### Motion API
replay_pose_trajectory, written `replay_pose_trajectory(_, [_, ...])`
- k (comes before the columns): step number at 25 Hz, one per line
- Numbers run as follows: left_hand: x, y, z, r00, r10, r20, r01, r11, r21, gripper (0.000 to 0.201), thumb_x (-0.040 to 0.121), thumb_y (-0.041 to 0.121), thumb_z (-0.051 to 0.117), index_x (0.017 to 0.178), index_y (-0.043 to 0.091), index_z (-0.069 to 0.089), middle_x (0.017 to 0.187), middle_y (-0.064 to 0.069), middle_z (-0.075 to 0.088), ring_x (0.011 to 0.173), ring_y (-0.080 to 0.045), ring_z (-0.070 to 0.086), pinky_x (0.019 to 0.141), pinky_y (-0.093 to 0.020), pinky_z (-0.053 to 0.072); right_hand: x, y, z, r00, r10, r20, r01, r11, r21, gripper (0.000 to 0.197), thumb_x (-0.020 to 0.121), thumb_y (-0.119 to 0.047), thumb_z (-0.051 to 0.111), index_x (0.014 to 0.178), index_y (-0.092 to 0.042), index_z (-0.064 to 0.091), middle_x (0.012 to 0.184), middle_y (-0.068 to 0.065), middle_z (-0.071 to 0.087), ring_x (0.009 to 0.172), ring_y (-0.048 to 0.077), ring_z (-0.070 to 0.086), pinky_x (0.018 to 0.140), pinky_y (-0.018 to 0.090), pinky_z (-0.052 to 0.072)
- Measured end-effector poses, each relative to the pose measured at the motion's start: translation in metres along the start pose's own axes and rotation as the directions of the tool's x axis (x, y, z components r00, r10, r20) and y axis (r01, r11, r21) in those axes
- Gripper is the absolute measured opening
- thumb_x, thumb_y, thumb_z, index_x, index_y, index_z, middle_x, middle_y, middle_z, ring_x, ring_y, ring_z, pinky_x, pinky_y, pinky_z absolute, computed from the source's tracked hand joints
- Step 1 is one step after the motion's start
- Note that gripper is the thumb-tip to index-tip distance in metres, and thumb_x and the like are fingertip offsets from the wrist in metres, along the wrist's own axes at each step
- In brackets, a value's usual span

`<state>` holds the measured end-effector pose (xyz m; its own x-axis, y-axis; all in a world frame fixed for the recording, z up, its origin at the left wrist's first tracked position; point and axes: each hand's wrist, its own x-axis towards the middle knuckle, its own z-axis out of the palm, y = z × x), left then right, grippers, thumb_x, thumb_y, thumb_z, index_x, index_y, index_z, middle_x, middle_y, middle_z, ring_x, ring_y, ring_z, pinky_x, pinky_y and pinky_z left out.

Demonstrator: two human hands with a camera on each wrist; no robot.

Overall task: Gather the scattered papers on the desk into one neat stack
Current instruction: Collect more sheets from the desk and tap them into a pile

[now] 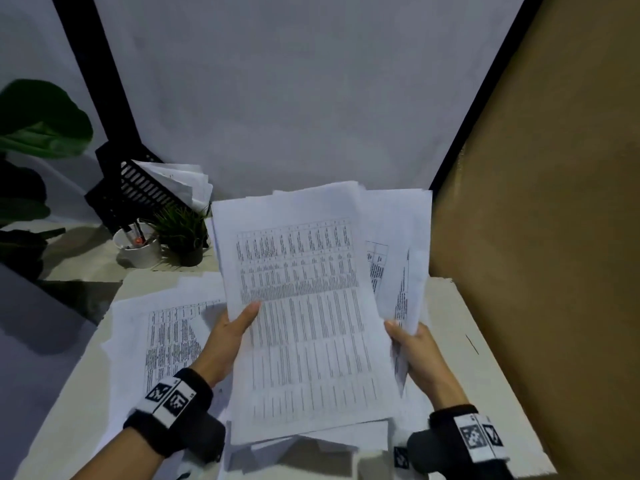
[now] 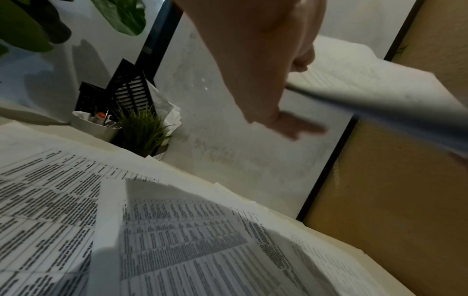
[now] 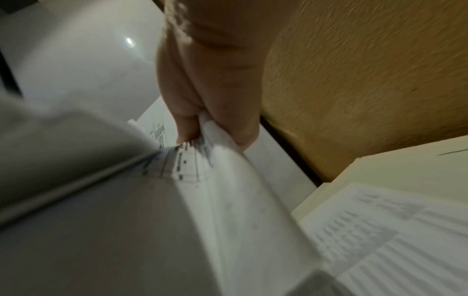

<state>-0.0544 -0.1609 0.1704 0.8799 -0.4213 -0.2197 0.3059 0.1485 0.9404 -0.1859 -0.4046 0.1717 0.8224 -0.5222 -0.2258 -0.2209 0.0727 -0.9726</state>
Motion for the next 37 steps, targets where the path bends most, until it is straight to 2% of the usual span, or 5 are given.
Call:
replay_pose_trajectory(10, [0.027,0.029,-0.023,0.934,0.358,-0.013,-0.342,0.901,0.269,0.093,0.084,0.004,0.059,0.129,0.066,0.006,0.150,0.016,0.027,0.134,-0.009,0.037,0.110,-0.049,0.032,0.042,-0.014,0.032,0.978,-0.024,0.209,0.017,0.999,0.035,0.053,0.056,-0.038,0.084,0.101,-0.014,0.067,0.100,0.001,0.075,0.094,0.020,0.070,0.080,0.028,0.054])
replay_pose_trajectory(13, [0.029,0.047,-0.023,0.883,0.461,-0.088,-0.444,0.882,0.158,0.096,0.076,0.005,0.069,0.134,0.057,0.014,0.139,0.020,0.042,0.123,-0.006,0.050,0.099,-0.039,0.043,0.051,-0.022,0.042,0.977,-0.139,0.162,0.133,0.990,0.045,0.026,0.065,-0.018,0.080,0.088,-0.022,0.068,0.081,-0.013,0.076,0.082,0.006,0.072,0.078,0.028,0.054])
replay_pose_trajectory(16, [0.034,0.041,-0.036,0.963,0.268,-0.030,-0.266,0.962,0.063,0.068,0.053,0.042,0.083,0.115,0.027,0.058,0.108,-0.001,0.070,0.106,-0.026,0.064,0.084,-0.040,0.056,0.057,-0.016,0.052,0.963,-0.129,0.235,0.124,0.992,0.035,0.044,0.052,-0.031,0.087,0.092,-0.025,0.069,0.091,-0.008,0.076,0.089,0.012,0.071,0.082,0.032,0.058])
replay_pose_trajectory(20, [0.035,-0.007,-0.051,1.000,-0.019,0.000,0.019,0.988,0.153,0.076,0.053,0.063,0.075,0.117,0.027,0.056,0.117,-0.006,0.067,0.110,-0.024,0.062,0.097,-0.056,0.045,0.055,0.018,0.074,0.967,-0.037,0.253,0.064,0.993,-0.099,0.030,0.076,-0.007,0.071,0.096,-0.028,0.063,0.102,-0.002,0.071,0.103,0.022,0.066,0.089,0.038,0.054])
replay_pose_trajectory(37, [0.024,0.028,-0.054,0.990,0.023,0.140,-0.063,0.955,0.289,0.093,0.022,0.069,0.078,0.100,0.022,0.057,0.096,-0.004,0.066,0.094,-0.020,0.063,0.073,-0.032,0.052,0.053,-0.018,0.074,0.941,-0.187,0.282,0.180,0.982,0.050,0.039,0.061,0.000,0.080,0.091,-0.020,0.067,0.075,-0.010,0.073,0.076,0.002,0.067,0.061,0.015,0.052])
